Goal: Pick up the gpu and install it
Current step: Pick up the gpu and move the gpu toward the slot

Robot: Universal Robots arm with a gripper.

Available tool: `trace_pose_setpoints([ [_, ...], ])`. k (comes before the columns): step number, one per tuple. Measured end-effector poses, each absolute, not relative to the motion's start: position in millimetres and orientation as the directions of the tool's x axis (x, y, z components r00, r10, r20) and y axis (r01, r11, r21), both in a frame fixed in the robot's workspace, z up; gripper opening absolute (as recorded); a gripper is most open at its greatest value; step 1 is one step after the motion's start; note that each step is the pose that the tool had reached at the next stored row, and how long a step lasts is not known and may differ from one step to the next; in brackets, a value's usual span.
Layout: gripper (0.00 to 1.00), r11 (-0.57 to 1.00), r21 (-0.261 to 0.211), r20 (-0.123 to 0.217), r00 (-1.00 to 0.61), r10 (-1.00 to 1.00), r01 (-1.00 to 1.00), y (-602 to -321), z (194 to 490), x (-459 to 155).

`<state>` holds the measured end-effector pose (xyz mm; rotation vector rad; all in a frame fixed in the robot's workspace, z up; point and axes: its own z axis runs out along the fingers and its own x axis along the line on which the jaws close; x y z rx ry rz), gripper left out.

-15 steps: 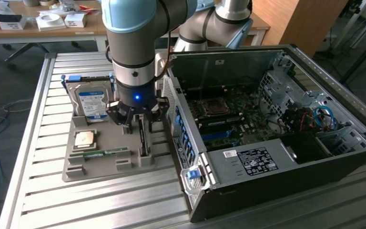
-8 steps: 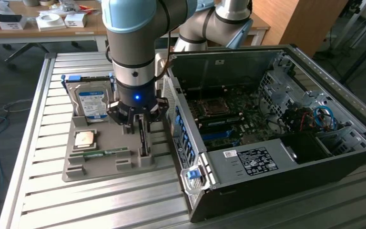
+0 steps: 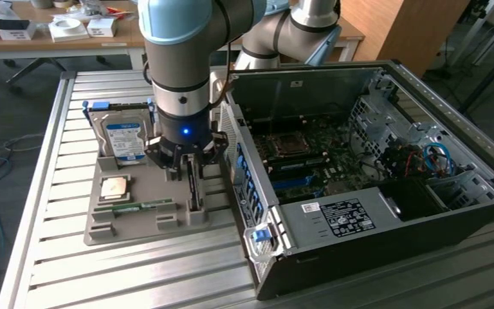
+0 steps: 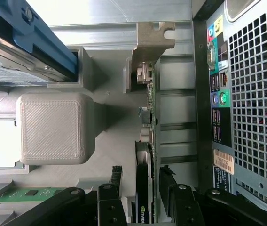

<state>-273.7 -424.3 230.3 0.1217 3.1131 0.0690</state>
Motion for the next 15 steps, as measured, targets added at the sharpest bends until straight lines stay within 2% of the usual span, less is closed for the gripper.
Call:
trace_pose_setpoints([
  [15, 0.45, 0.996, 0.045, -0.024, -0.997, 0.079, 0.078, -427.8, 230.4, -270.6],
])
